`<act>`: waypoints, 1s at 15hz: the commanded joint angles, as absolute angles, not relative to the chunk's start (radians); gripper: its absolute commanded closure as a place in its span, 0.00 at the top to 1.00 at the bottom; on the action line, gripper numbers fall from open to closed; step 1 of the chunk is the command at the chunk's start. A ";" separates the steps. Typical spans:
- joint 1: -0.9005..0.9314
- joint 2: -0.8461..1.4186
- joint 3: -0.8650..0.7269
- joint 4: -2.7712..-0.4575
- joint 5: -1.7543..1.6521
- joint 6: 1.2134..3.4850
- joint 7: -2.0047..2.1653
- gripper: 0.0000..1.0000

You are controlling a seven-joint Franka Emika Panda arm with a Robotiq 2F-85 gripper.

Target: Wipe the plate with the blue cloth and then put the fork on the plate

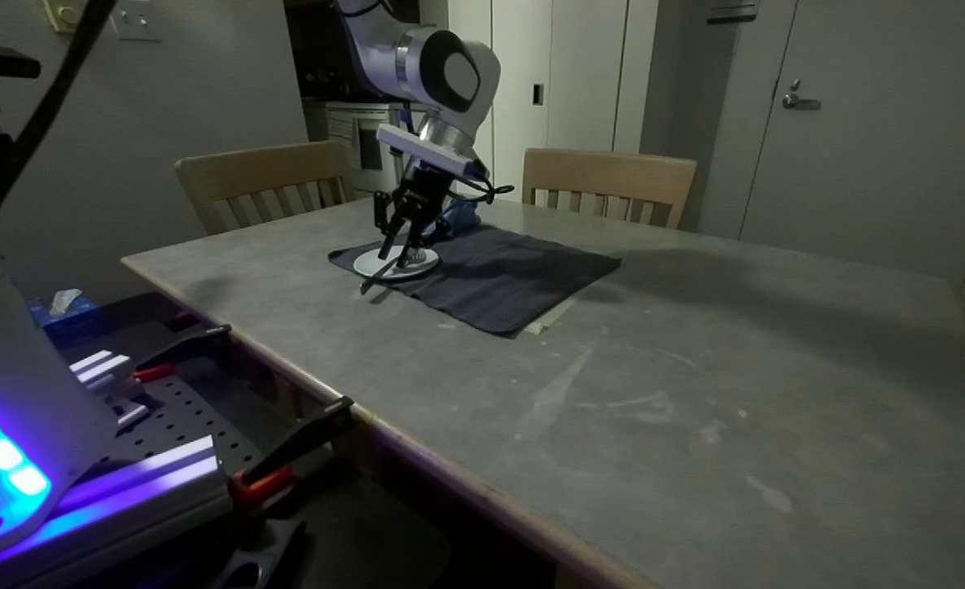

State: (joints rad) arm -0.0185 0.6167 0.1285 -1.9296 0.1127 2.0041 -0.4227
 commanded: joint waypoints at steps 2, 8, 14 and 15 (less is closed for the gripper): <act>-0.006 0.575 0.119 -1.979 0.105 2.068 -0.346 0.71; 0.071 0.503 0.074 -2.076 0.016 2.191 -0.085 1.00; 0.146 0.458 0.024 -2.140 -0.076 2.227 0.196 1.00; 0.153 0.454 0.019 -2.146 -0.087 2.227 0.231 1.00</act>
